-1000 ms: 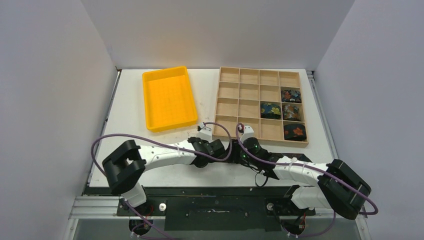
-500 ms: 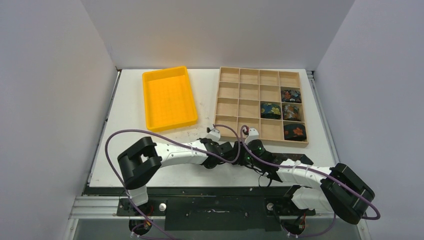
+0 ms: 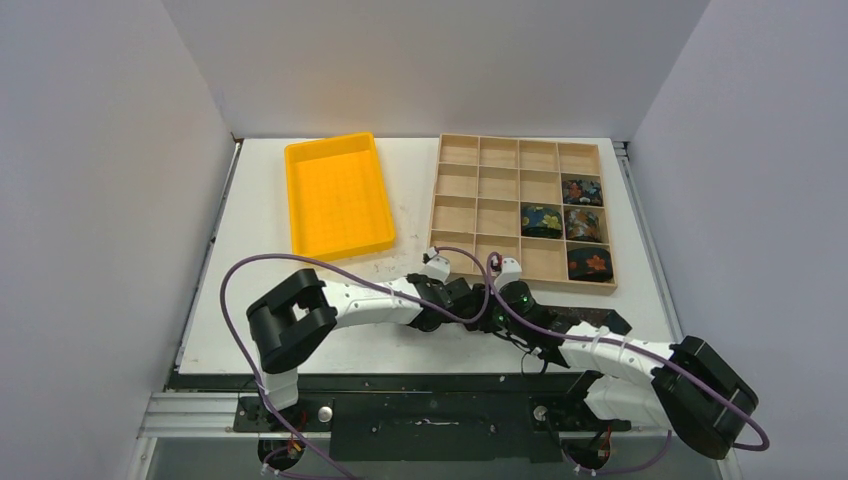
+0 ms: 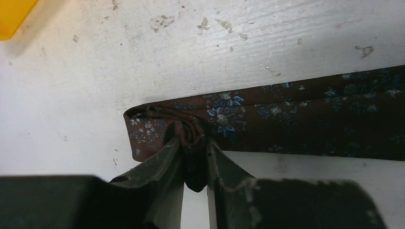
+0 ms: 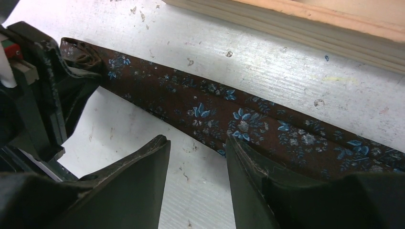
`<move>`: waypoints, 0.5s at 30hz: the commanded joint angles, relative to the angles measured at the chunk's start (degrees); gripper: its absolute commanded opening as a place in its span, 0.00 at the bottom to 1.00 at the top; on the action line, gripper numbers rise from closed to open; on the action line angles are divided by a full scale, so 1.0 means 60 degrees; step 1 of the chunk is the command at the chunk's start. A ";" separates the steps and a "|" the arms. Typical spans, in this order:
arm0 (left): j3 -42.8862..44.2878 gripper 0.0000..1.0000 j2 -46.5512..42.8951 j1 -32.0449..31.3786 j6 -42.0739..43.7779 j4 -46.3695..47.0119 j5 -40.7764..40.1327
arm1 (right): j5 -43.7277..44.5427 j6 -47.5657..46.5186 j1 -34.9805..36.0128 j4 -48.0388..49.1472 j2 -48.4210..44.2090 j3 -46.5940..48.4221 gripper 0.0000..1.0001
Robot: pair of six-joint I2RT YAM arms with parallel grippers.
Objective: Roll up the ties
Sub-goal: Roll the tie at the center of the board.
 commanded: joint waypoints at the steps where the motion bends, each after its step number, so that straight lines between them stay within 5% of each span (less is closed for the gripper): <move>1: 0.0012 0.24 -0.0051 0.0114 0.0077 0.0864 0.0539 | 0.0118 0.0064 -0.0064 0.0085 -0.0380 0.0011 0.48; 15: -0.0723 0.61 -0.1244 0.0260 -0.0076 0.1398 0.1026 | 0.0259 -0.0018 -0.0131 -0.0521 -0.0777 0.0351 0.51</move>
